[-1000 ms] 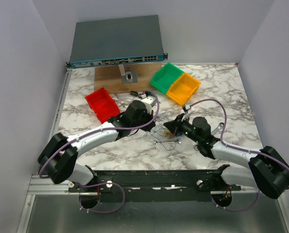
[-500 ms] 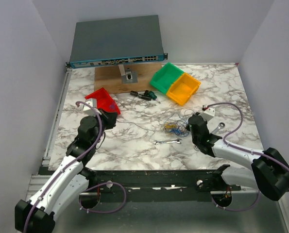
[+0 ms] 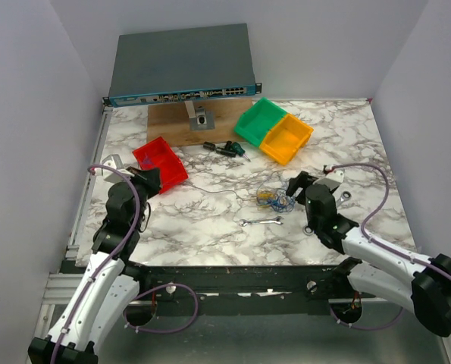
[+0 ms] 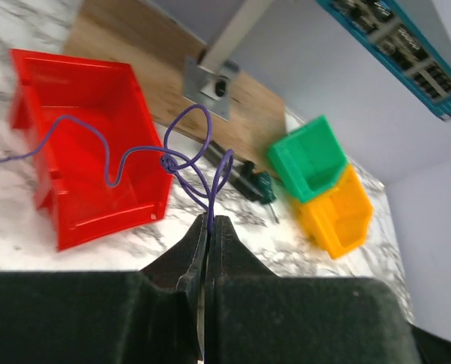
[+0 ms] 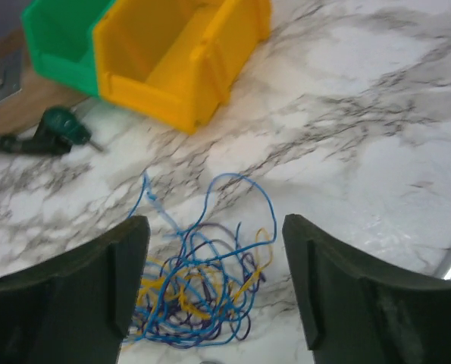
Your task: Untangle the cables
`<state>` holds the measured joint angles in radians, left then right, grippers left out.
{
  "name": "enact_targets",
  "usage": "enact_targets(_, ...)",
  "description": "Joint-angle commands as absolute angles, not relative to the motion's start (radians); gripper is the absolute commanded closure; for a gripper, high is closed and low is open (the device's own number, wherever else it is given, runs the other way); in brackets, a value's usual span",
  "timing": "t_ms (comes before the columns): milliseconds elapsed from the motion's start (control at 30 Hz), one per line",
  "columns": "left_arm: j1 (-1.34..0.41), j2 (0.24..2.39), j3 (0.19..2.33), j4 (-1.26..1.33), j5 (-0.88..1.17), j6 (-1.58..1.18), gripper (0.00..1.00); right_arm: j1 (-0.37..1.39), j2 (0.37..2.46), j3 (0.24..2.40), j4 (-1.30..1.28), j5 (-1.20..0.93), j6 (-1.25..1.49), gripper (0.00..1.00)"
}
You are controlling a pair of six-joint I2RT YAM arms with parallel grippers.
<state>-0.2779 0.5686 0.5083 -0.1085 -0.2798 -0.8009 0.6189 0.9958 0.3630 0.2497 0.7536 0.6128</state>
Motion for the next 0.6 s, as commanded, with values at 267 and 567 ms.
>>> enact_targets(267,-0.276,0.620,0.572,0.014,0.008,-0.702,1.00,0.620,1.122,0.509,0.070,0.219,0.651,0.05)
enact_targets(567,-0.272,0.642,0.678,-0.163,-0.101,-0.696,1.00,0.605,1.538,0.667,-0.093,0.362,0.817,0.14)
